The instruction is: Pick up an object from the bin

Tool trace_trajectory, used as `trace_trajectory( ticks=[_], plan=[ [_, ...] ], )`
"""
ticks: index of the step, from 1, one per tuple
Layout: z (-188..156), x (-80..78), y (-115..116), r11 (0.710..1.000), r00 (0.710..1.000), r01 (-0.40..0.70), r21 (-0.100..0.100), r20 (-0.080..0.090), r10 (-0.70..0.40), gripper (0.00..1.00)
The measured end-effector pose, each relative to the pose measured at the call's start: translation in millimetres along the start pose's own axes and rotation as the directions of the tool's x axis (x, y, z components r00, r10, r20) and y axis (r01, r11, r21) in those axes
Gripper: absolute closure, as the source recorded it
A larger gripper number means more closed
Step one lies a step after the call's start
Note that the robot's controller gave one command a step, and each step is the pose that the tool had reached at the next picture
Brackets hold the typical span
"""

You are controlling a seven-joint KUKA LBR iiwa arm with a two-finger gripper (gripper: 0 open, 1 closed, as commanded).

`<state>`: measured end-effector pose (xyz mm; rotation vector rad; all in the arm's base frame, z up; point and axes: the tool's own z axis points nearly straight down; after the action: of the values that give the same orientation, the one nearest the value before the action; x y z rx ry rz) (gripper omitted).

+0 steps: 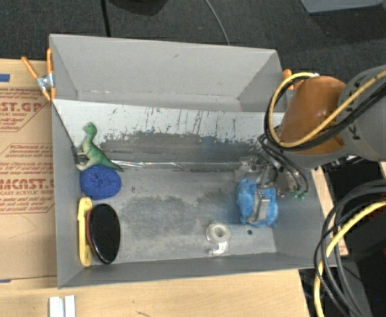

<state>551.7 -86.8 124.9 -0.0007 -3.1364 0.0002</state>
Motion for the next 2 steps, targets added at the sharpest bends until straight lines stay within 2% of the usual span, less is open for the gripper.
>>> trace_trajectory(
  ticks=[2],
  plan=[
    [-4.3, -1.9, -0.1, 1.0, 1.0, -0.001, 0.001, 0.007, 0.001, 0.0]
  ],
)
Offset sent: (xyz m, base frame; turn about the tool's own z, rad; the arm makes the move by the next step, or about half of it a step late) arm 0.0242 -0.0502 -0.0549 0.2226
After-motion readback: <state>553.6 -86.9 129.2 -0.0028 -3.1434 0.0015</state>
